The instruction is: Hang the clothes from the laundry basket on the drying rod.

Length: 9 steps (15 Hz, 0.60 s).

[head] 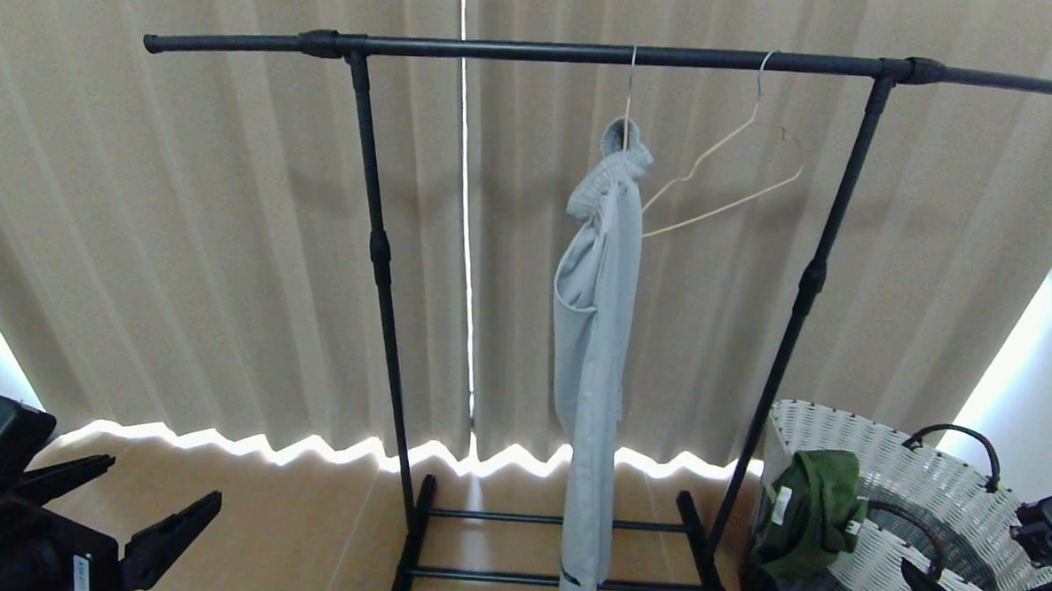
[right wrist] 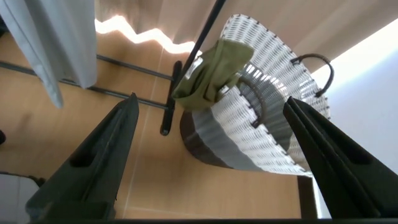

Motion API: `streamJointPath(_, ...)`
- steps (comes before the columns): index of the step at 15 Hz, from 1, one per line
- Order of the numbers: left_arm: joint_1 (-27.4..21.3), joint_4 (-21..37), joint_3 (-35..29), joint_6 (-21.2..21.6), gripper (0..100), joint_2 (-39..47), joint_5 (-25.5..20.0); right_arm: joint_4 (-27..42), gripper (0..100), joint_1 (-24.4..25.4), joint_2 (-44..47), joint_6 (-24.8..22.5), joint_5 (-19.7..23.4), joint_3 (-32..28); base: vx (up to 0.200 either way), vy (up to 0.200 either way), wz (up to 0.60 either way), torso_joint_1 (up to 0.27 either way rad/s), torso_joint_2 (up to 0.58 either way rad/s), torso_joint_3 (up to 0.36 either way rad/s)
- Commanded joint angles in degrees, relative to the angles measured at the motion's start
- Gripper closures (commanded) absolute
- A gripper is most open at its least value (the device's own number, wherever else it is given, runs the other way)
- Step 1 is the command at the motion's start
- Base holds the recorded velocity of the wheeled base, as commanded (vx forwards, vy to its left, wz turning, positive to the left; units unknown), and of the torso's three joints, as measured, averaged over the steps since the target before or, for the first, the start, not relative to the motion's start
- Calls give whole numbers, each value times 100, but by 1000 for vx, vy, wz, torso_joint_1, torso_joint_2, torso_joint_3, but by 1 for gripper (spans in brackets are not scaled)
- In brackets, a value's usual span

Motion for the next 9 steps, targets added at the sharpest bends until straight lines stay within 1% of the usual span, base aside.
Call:
streamJointPath(1,-3,-34,2,0,0,-46,1,-9,0,20,37,1,12,-92,0,0,0,-134,466,320)
streamJointPath(2,-3,-78,2,0,0,-55,1,-9,0,37,1,10,47,-153,0,0,0,-115,476,320)
streamJointPath(4,-3,-104,2,0,0,-55,1,0,0,37,-253,10,521,-171,0,0,0,-112,449,334)
streamJointPath(5,-3,-104,2,0,0,-46,1,53,0,37,-412,1,873,-180,0,0,0,-100,452,354)
streamJointPath(6,-3,-104,2,0,0,-46,1,79,0,20,-482,-8,1014,-189,0,0,0,-80,432,354)
streamJointPath(7,-3,-104,2,8,0,-46,1,114,0,-16,-456,54,1014,-189,0,0,0,-32,281,242)
streamJointPath(9,-3,-104,2,26,0,-64,1,334,0,-24,-253,282,996,-303,0,0,0,-24,129,83)
